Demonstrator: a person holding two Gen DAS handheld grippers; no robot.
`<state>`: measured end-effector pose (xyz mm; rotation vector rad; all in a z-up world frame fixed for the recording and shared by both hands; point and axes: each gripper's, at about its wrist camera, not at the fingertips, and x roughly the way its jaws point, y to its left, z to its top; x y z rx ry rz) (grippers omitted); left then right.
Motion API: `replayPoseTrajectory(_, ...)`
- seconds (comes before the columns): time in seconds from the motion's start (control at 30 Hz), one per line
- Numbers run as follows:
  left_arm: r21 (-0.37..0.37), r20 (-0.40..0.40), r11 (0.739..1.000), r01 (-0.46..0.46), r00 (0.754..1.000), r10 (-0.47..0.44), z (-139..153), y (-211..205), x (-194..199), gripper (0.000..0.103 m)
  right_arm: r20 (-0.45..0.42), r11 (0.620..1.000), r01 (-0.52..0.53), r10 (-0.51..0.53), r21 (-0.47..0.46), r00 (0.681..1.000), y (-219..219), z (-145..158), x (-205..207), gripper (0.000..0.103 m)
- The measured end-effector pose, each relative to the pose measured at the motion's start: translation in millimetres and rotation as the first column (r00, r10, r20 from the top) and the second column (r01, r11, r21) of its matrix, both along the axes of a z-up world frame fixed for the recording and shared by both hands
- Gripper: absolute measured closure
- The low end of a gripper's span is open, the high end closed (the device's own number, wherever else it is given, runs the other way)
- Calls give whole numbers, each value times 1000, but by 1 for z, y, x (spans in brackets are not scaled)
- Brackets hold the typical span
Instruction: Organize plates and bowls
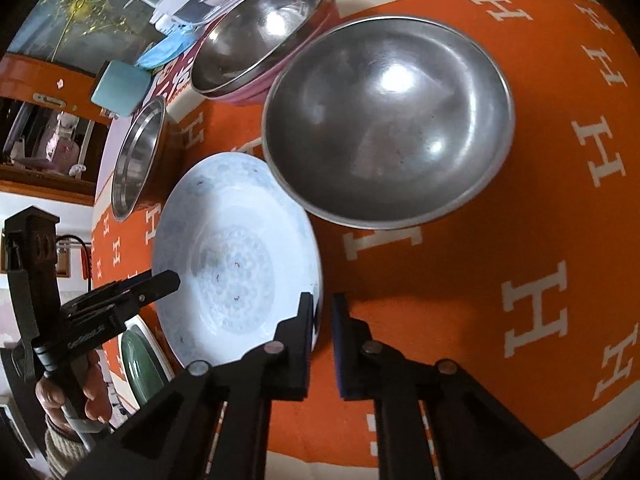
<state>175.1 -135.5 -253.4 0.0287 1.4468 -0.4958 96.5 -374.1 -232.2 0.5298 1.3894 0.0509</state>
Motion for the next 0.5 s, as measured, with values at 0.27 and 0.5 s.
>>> replayPoseTrajectory(0.27, -5, -47, 1000, 6, 999, -6, -12, 6, 7, 92, -11, 999, -25, 25, -35, 1000, 5, 2, 3, 98)
replayPoseTrajectory(0.5, -7, -33, 1000, 24, 999, -24, -13, 5, 7, 94, -18, 999, -25, 24, -38, 1000, 6, 2, 5, 98)
